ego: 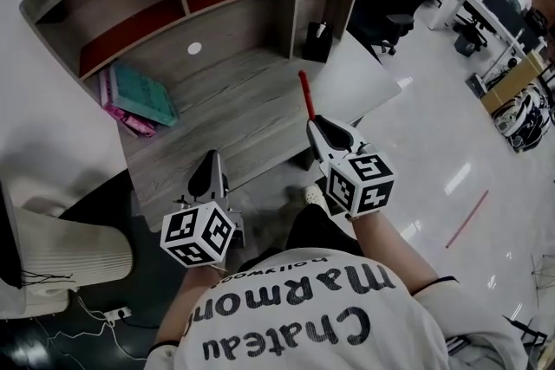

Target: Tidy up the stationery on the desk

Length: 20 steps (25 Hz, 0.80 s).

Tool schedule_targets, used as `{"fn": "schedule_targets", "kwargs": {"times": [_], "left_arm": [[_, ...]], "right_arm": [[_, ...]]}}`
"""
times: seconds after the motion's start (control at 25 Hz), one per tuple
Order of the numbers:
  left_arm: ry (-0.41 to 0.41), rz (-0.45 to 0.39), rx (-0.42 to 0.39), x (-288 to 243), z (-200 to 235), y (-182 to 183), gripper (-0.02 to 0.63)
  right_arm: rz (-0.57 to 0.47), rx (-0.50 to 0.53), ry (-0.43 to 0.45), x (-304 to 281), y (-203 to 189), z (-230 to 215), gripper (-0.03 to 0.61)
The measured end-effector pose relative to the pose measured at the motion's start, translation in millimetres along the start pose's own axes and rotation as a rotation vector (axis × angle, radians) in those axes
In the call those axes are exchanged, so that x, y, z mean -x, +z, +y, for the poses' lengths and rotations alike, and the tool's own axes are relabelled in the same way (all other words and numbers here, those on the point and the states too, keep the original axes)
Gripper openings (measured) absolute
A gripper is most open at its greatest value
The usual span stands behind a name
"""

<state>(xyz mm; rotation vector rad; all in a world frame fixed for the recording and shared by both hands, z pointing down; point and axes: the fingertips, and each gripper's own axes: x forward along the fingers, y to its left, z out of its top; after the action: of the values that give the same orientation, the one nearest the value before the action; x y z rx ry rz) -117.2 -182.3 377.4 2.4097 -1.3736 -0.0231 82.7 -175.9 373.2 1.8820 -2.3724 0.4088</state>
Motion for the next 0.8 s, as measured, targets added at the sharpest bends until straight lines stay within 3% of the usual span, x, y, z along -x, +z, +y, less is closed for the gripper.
{"fn": "schedule_targets", "kwargs": {"times": [0.28, 0.52, 0.8], "left_arm": [[-0.011, 0.01, -0.021, -46.0, -15.8, -3.6, 0.011], [0.014, 0.026, -0.005, -103.7, -29.9, -6.6, 0.011], [0.072, -0.01, 0.031, -167.3, -41.1, 9.4, 0.011]], "right_arm": [[-0.005, -0.033, -0.018, -18.6, 1.8, -47.0, 0.055], [0.016, -0.033, -0.015, -52.4, 11.6, -106.4, 0.055], [0.041, -0.023, 0.035, -101.5, 35.6, -163.3, 0.055]]}}
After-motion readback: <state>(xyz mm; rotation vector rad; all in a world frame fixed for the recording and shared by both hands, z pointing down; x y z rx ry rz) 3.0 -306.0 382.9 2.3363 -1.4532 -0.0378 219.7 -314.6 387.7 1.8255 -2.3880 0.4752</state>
